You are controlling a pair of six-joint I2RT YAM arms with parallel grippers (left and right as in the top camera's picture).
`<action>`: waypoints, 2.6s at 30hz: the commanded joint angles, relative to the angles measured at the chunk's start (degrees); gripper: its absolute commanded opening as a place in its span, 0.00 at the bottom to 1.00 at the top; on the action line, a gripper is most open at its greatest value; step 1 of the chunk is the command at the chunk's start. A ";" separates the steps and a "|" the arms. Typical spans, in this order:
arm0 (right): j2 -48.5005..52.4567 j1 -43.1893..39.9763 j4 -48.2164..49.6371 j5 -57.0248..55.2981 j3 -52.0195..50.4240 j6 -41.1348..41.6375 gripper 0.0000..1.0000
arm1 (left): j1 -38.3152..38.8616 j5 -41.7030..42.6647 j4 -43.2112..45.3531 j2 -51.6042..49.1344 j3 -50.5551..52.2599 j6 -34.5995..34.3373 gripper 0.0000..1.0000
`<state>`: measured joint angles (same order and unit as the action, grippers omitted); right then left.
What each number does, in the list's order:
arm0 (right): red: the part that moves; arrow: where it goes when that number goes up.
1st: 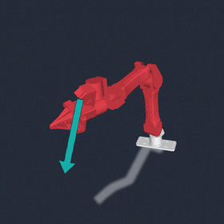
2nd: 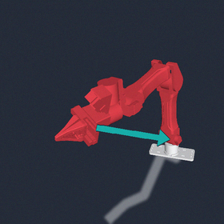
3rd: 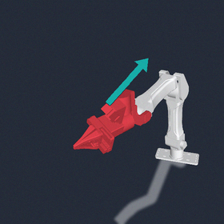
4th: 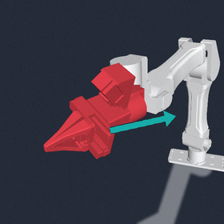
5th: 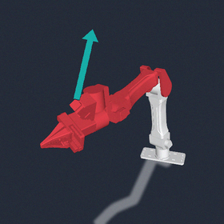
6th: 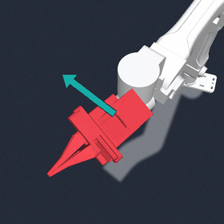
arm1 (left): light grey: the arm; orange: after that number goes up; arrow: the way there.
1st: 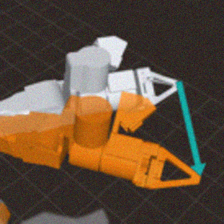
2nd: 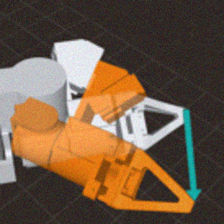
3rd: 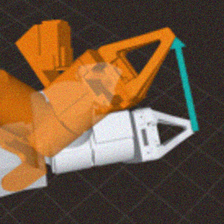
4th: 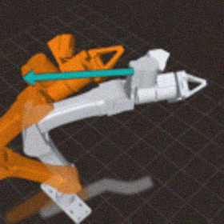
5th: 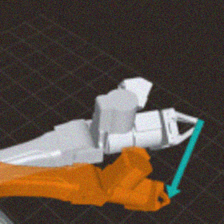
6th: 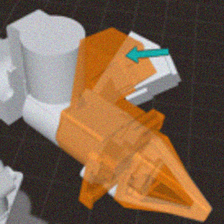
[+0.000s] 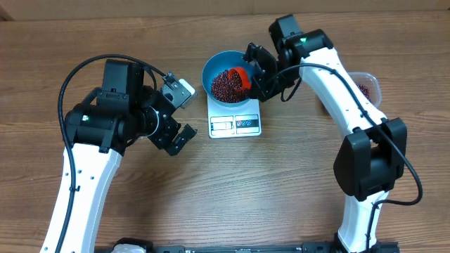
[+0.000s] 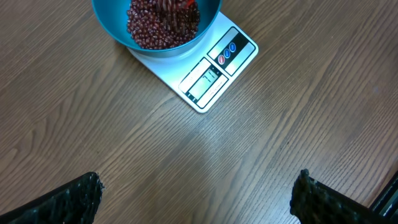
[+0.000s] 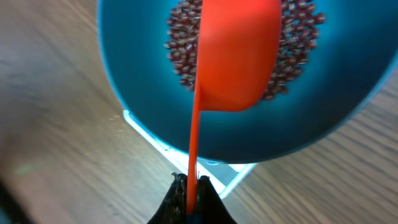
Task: Scoop item into bowl and weigh 150g on scale
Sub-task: 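Tilt the scoop with the right gripper to pour beans into the bowl, then carry the empty scoop right back above the bean tub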
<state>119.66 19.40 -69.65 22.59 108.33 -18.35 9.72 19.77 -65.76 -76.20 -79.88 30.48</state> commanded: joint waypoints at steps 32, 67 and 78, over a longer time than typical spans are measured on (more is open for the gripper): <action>-7.78 3.52 4.72 -18.08 2.45 0.35 0.04 | 0.07 0.79 -0.02 -0.42 -0.92 1.29 1.00; -11.45 11.41 6.21 -36.63 2.43 -0.07 0.04 | 0.07 0.79 -0.02 -0.42 -0.92 1.29 1.00; -17.11 11.63 4.37 -40.30 2.43 8.72 0.04 | 0.04 0.79 -0.02 -0.42 -0.92 1.29 0.99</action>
<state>108.95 31.20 -64.84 -16.38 108.75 -14.68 9.72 19.77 -65.76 -76.20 -79.88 30.48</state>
